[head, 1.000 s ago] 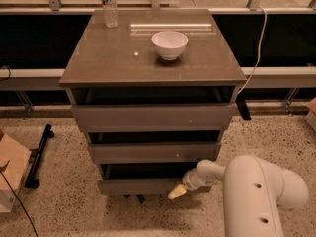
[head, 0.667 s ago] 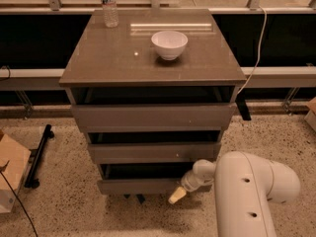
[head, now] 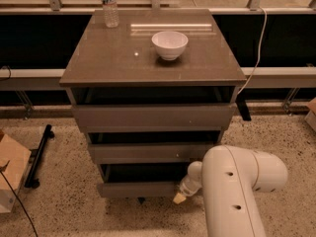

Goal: Open bottom drawer

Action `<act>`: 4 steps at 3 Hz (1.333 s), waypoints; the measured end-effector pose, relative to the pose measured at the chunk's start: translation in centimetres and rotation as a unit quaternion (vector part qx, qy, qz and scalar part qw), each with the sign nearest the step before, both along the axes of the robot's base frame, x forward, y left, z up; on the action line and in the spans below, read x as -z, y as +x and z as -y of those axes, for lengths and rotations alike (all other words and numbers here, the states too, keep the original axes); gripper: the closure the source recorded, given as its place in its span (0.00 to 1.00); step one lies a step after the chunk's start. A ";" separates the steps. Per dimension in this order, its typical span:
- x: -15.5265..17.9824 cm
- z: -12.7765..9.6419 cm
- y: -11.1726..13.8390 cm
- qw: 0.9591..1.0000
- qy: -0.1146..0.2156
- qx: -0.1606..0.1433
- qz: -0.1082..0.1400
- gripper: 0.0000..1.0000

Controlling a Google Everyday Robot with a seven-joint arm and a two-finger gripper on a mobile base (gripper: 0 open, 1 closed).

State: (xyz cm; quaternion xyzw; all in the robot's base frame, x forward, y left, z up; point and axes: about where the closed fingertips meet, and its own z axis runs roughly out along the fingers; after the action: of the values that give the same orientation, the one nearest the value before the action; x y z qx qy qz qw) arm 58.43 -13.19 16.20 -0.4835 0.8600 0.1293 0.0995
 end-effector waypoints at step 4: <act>-0.6 -0.1 -0.2 1.000 0.000 0.000 -0.002 0.12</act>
Offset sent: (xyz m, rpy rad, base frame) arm -0.1324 -0.0110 -0.0089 0.0552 0.2335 -0.2862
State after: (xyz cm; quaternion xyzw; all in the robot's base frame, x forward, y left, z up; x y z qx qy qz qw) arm 58.23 -13.10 16.82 -0.4836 0.8599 0.1305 0.0980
